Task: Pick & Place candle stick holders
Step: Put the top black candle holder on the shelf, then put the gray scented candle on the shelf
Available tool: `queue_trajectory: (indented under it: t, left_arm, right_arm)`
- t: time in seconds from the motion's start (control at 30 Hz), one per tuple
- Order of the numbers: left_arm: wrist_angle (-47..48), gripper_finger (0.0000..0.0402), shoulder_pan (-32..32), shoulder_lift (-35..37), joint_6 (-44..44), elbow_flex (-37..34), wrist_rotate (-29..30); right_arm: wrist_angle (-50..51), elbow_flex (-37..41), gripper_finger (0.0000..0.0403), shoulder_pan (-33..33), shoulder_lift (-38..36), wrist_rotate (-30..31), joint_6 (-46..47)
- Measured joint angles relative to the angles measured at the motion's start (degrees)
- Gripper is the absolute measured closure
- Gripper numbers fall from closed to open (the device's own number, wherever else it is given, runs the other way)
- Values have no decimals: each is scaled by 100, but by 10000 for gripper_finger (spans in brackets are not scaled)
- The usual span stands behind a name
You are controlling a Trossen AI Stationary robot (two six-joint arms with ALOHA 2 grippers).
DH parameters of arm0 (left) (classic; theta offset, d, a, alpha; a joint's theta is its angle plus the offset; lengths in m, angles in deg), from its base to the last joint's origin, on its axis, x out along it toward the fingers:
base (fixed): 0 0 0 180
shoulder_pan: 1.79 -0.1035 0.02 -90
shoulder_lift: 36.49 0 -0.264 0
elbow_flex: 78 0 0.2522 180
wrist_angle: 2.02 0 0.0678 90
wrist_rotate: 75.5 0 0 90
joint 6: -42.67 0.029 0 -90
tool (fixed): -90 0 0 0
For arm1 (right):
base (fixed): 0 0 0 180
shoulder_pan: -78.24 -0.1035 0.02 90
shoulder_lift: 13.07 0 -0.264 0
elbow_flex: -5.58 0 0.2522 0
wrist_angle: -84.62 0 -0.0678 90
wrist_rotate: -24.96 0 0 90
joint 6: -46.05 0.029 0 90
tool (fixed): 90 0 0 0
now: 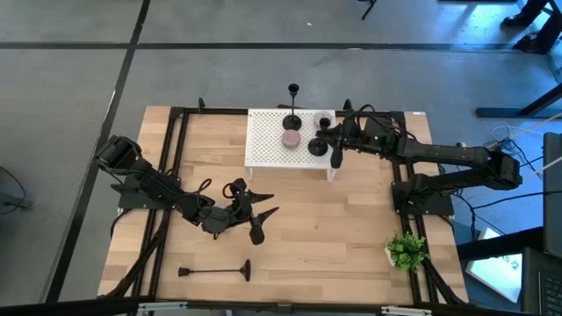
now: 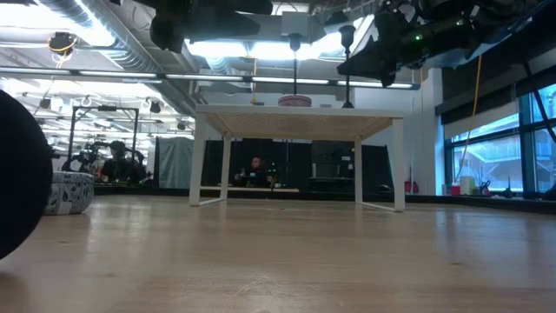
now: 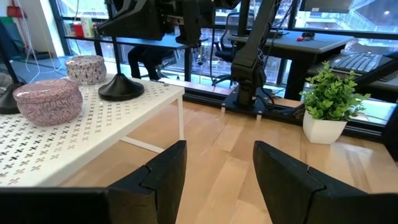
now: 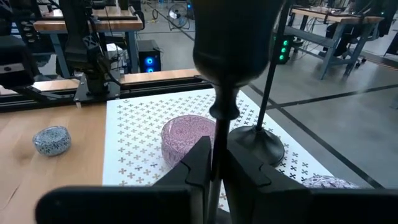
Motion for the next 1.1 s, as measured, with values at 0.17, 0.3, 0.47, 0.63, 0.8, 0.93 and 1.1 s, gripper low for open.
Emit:
queue_trajectory:
  t: [0.17,0.3,0.47,0.63,0.8,0.93,1.1]
  left_arm:
    - [11,219,0,0,-9,0,-5]
    - [17,219,0,0,-9,0,-4]
    - [17,219,0,0,-9,0,-4]
    - [22,219,0,0,-11,0,-4]
    - [30,219,0,0,-51,0,-4]
    - [31,219,0,0,-51,0,-4]
    - [31,219,0,0,-51,0,-5]
  right_arm:
    - [22,0,363,-2,0,243,0]
    - [77,0,363,-2,-2,135,0]
    - [159,0,363,-2,-65,123,4]
    - [272,-2,363,-26,-130,69,14]
    - [278,-2,360,-83,-136,71,15]
    - [277,-2,326,-92,-136,71,20]
    - [278,-2,251,-92,-136,71,22]
